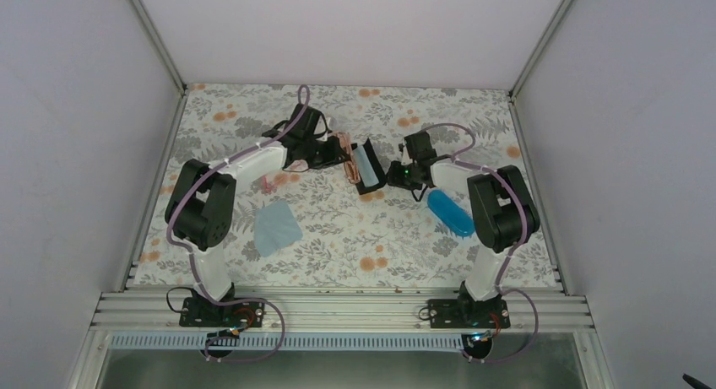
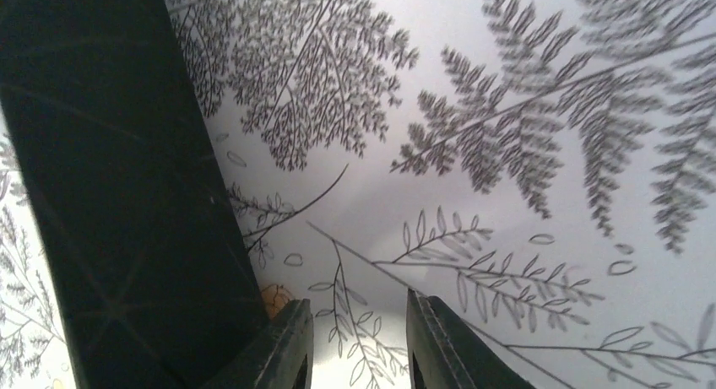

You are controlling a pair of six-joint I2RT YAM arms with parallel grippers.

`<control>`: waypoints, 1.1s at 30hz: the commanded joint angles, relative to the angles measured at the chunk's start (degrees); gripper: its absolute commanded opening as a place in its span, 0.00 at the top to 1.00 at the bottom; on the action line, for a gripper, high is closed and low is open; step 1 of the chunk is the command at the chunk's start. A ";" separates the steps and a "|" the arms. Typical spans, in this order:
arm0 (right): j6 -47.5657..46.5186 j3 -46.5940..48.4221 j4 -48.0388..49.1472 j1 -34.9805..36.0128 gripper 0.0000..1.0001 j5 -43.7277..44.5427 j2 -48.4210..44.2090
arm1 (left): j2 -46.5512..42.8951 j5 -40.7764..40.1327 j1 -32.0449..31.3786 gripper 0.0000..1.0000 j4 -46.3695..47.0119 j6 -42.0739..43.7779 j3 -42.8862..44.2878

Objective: Organize the sunglasses
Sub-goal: Adjust the sunglasses case at the center of the board, then place the sunglasses in the sunglasses case.

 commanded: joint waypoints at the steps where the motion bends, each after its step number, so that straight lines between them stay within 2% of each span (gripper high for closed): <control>1: -0.81 -2.13 2.43 0.57 0.69 -3.88 0.17 | 2.04 1.65 -0.31 0.94 -1.85 0.62 3.43; 5: 0.09 -4.21 3.10 0.91 0.69 -4.04 -0.89 | 4.18 1.67 -0.39 0.93 -4.39 1.51 6.12; 11: 5.20 -5.56 0.57 0.45 0.69 6.94 -3.77 | 7.09 1.38 -1.91 0.92 -7.10 0.78 10.31; 20: 8.33 -10.23 -0.42 0.53 0.68 14.16 -15.77 | 9.77 0.40 -2.33 0.92 -9.72 -6.58 12.71; 27: -2.98 -12.03 3.88 4.01 0.69 5.74 -24.15 | 12.79 5.16 -2.38 0.93 -14.82 -12.34 16.47; 33: -10.54 -8.10 3.74 12.92 0.70 3.96 -27.40 | 12.39 4.39 -2.42 0.96 -19.81 -15.97 19.20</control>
